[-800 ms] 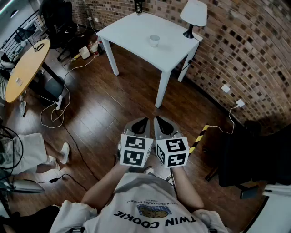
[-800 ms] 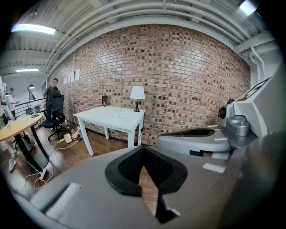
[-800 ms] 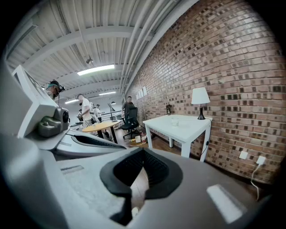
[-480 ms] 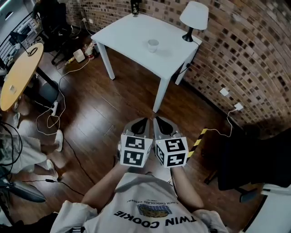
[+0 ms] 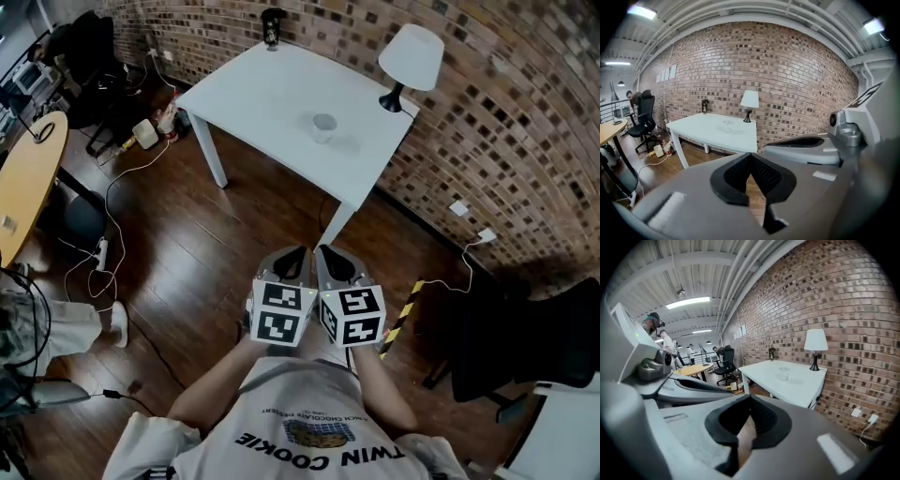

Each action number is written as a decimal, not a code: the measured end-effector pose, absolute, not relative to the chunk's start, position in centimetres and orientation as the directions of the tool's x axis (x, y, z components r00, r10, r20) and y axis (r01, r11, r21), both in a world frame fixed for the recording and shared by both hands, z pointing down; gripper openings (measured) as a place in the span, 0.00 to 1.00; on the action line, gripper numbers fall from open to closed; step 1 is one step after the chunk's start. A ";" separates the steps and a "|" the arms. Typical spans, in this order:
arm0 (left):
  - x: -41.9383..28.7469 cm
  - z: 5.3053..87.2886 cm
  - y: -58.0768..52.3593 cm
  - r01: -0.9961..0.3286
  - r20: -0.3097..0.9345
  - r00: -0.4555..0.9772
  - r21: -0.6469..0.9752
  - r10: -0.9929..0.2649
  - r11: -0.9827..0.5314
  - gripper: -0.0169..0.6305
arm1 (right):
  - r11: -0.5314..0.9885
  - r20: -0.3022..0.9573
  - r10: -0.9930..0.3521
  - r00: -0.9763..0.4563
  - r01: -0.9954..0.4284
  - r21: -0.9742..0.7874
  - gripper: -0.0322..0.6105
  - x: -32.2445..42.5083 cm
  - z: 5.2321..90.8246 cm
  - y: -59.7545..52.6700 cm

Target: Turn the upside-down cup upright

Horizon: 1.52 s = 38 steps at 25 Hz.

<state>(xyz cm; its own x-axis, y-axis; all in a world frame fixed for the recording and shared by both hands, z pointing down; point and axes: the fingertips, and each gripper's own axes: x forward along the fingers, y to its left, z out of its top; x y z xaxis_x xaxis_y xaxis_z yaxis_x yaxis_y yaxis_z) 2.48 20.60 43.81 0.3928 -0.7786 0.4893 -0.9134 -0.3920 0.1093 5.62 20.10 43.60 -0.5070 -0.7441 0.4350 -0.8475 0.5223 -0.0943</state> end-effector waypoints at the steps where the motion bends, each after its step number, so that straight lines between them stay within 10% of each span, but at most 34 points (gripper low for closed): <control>1: 1.8 43.8 19.7 -0.911 0.488 0.398 0.109 -0.777 -0.398 0.04 | 0.517 0.437 -0.748 -0.500 -0.851 -0.089 0.05 5.0 43.5 19.2; 38: -0.9 48.7 -9.3 -0.955 0.548 0.291 0.119 -0.784 -0.271 0.04 | 0.704 0.585 -0.640 -0.498 -0.686 0.186 0.14 4.0 47.7 -11.6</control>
